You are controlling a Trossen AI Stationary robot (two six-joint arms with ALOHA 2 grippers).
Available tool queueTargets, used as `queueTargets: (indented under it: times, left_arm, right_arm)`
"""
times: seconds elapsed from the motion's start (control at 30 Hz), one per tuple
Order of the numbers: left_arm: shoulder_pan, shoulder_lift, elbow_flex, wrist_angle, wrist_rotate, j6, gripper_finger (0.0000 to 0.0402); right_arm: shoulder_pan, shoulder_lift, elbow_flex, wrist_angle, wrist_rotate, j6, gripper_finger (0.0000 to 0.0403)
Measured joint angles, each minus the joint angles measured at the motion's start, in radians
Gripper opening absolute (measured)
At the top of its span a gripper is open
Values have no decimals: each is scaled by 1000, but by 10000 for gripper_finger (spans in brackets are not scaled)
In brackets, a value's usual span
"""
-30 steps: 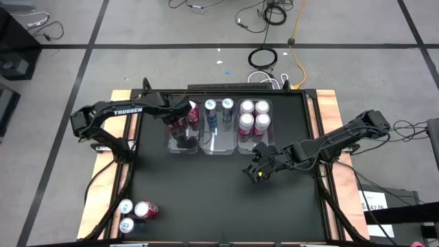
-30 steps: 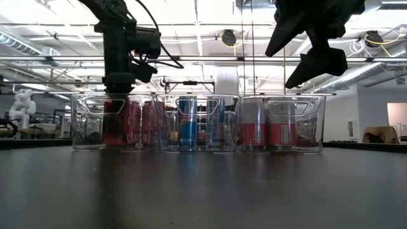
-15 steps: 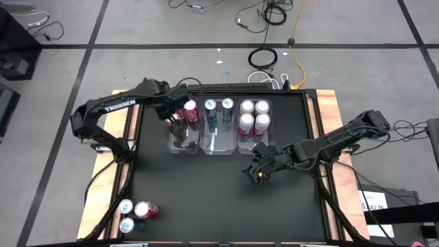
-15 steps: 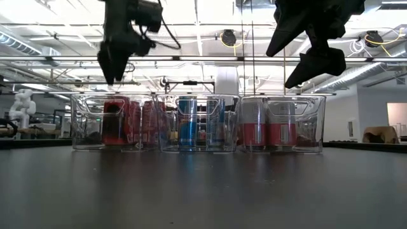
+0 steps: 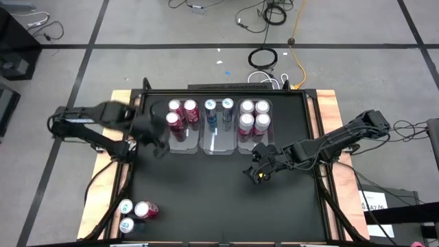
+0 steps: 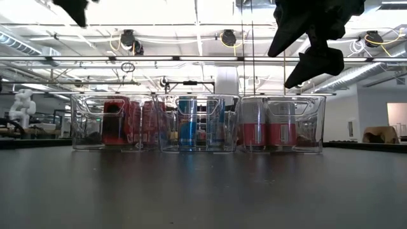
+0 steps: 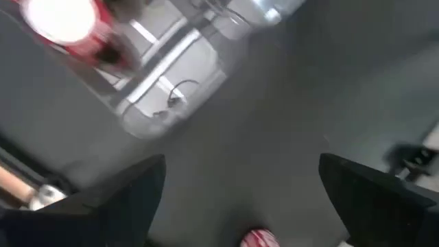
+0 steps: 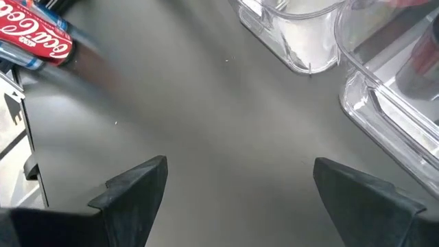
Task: Sort soda cans
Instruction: Put the red soda can into the left transparent bin
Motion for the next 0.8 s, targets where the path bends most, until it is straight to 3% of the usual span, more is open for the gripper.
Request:
queueTargets:
  times: [0.17, 0.37, 0.57, 0.8]
  left_arm:
    - [-289, 52, 0, 5, -84, -266, 390]
    - [-522, 161, -2, 53, -123, -480, 390]
    - [-647, 232, -2, 154, -125, -478, 390]
    - [-719, 277, -2, 162, -128, -333, 390]
  right_arm:
    - [0, 0, 0, 0, 0, -24, 359]
    - [0, 0, 0, 0, 0, -53, 359]
    - [0, 0, 0, -1, 0, -50, 359]
    - [10, 0, 0, 0, 0, -26, 359]
